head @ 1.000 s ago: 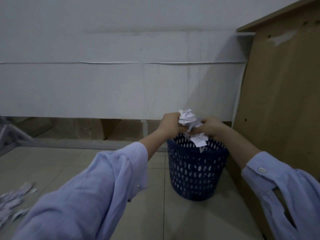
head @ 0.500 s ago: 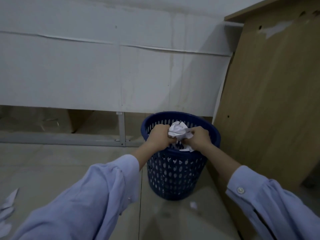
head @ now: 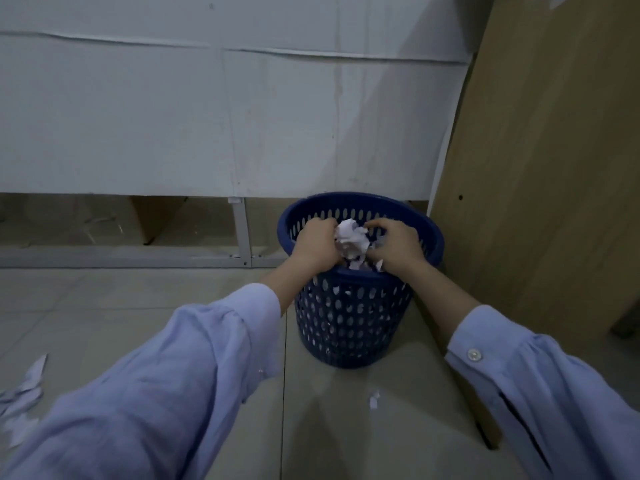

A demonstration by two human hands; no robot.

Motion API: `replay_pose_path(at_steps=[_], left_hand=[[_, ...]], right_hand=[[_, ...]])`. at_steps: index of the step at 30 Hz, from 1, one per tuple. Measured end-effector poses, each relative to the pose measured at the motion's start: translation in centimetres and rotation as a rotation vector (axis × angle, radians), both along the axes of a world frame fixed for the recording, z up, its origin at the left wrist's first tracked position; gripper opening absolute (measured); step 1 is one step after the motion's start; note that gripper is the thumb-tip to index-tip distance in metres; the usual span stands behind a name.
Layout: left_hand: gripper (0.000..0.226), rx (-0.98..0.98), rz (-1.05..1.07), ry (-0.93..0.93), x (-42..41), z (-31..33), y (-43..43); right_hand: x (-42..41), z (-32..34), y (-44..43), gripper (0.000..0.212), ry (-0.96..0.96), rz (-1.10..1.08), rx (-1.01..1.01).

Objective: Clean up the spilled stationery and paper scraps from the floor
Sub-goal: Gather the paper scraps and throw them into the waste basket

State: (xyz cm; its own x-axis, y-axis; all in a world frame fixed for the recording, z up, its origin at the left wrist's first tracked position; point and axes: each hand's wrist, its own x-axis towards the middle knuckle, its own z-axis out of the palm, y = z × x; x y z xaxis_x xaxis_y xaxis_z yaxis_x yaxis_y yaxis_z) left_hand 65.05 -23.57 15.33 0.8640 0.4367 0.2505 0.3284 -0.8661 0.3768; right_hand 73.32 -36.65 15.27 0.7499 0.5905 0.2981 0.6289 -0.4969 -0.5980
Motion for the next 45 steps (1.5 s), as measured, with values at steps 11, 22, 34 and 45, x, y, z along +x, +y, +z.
replay_pose_path(at_steps=[11, 22, 34, 45], left_hand=[[0.046, -0.022, 0.025, -0.057, 0.0, -0.7, 0.0], [0.025, 0.002, 0.014, -0.097, -0.3, -1.1, -0.3], [0.023, 0.032, 0.041, -0.193, -0.1, -1.6, 0.1], [0.023, 0.015, 0.085, -0.224, 0.2, -1.7, -0.1]], right_hand=[[-0.2, -0.6, -0.3, 0.042, -0.028, -0.034, 0.096], [0.6, -0.6, 0.5, 0.02, 0.089, -0.28, 0.056], [-4.3, -3.4, -1.3, 0.011, -0.521, -0.226, 0.527], [-7.2, -21.4, -8.5, 0.017, -0.202, -0.079, -0.228]])
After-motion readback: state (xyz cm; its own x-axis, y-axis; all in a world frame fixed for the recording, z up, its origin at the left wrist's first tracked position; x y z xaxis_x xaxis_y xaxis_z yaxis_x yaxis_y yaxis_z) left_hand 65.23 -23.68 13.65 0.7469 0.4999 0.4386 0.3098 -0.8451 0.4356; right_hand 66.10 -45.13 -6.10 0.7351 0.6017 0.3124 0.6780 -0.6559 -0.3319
